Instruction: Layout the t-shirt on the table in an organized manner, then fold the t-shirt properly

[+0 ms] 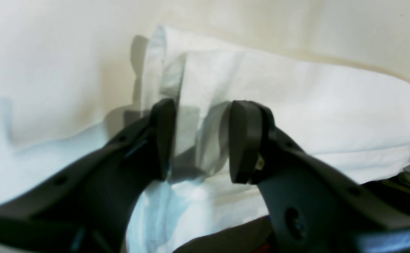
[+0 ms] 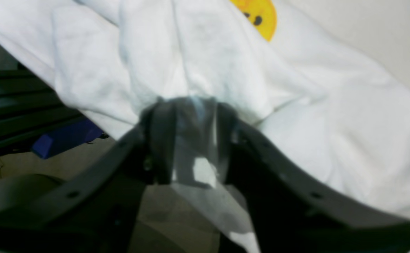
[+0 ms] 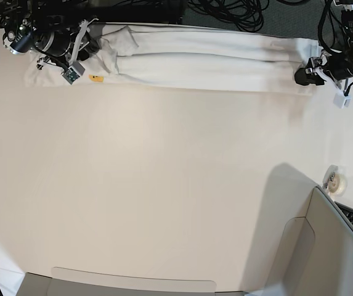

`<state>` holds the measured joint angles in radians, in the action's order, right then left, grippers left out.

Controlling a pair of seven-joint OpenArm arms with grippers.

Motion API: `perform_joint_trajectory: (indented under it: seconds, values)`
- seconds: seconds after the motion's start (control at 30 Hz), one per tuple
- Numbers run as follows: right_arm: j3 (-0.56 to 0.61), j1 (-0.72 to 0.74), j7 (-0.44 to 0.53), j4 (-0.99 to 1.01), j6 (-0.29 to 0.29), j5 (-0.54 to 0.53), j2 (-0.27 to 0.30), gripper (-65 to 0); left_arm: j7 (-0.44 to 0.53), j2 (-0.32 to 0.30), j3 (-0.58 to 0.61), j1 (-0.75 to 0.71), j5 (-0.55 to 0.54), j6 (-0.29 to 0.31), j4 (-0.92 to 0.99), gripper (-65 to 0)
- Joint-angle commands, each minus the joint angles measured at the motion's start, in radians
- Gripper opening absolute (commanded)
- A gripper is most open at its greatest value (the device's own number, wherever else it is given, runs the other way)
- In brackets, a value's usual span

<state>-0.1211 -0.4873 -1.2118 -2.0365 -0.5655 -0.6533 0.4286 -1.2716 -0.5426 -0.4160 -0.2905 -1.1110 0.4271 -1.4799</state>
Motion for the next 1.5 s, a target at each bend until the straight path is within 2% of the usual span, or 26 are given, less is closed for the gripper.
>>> perform_joint_trajectory:
  seconds: [0.0,0.13,0.27,0.5,0.6,0.77,1.0,1.23,1.47]
  values:
    - [-0.01,0.003,0.008,-0.016,-0.001,-0.01,-0.004,-42.2,0.005,-0.021,-0.011,0.006,-0.014,0.0,-0.012,-40.8]
    - [-0.007,0.026,0.008,-0.016,-0.001,-0.01,-0.043,-42.2,0.008,-0.024,-0.017,0.006,-0.017,0.002,-0.012,-36.7]
    - [-0.007,0.049,0.008,-0.016,-0.001,-0.01,-0.09,-42.1,0.0,-0.021,-0.09,0.001,-0.019,0.002,-0.012,-33.0]
    - [-0.007,0.097,0.008,-0.014,-0.001,-0.012,-0.138,-42.0,-0.003,-0.021,-0.171,0.004,-0.021,0.002,-0.012,-30.7]
    - [-0.007,0.111,0.008,-0.014,-0.001,-0.023,-0.141,-41.9,-0.003,-0.021,-0.175,0.0,-0.021,0.003,-0.011,-30.6]
    - [-0.012,0.137,0.01,-0.013,-0.001,-0.107,-0.139,-41.9,-0.003,-0.023,-0.175,-0.003,-0.022,0.005,0.048,-30.6]
    - [-0.013,0.161,0.01,-0.011,-0.001,-0.118,-0.139,-41.9,0.007,-0.026,-0.177,-0.028,-0.022,0.006,0.152,-30.6]
    - [-0.013,0.175,0.01,-0.011,-0.001,-0.118,-0.156,-41.9,-0.003,-0.018,-0.288,-0.042,-0.024,0.006,0.172,-30.6]
    - [-0.013,0.184,0.01,-0.01,-0.001,-0.112,-0.169,-41.9,-0.059,0.04,-0.32,-0.043,-0.024,0.008,0.172,-30.6]
